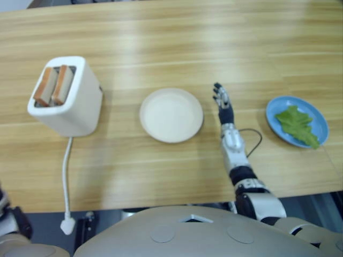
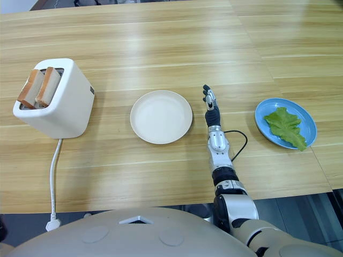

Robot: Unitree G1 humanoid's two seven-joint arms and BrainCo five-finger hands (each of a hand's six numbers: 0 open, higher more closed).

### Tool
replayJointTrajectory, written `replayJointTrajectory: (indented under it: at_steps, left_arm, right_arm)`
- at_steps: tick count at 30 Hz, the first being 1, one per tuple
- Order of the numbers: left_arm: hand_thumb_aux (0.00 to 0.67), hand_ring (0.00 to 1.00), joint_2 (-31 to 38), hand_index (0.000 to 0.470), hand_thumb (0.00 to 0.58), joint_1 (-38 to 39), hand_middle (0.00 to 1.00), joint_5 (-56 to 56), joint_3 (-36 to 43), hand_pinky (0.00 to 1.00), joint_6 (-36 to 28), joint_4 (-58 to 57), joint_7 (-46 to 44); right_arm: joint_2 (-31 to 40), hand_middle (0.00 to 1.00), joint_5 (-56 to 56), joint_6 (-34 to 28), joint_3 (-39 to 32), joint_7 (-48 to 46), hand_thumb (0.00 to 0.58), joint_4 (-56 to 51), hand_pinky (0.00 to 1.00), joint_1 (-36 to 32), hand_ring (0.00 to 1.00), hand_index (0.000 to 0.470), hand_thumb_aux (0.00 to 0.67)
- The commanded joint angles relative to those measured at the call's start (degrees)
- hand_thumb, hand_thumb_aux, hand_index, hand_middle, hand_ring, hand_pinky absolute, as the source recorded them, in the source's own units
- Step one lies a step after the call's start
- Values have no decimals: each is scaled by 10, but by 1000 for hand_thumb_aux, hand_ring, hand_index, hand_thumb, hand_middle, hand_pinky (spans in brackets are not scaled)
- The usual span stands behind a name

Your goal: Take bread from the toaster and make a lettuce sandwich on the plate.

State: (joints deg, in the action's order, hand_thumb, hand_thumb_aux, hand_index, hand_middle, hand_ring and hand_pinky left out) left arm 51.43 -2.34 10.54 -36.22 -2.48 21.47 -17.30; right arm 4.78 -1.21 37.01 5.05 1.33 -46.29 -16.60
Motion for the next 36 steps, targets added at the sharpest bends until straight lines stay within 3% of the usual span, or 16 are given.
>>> replayJointTrajectory:
  at_steps: [1,5,9,21,36]
  left_arm:
    - [0,0,44,0,0,31,0,-190,21,0,47,-77,47]
    - [0,0,65,0,0,60,0,-315,81,0,55,-154,80]
    - [0,0,62,0,0,66,0,-370,128,0,49,-205,92]
    - [0,0,46,0,0,56,0,-392,197,0,44,-262,74]
    - [0,0,67,0,0,54,0,-415,197,0,42,-313,97]
  right_arm:
    - [1,0,5,-9,3,-1,0,11,0,9,0,0,0]
    - [1,0,5,-11,3,-1,0,17,0,14,0,0,0]
    - [1,0,5,-14,1,-4,0,24,0,17,0,0,0]
    - [2,0,4,-26,0,-9,0,46,0,29,0,0,0]
    - [3,0,6,-40,1,-13,0,66,0,42,0,0,0]
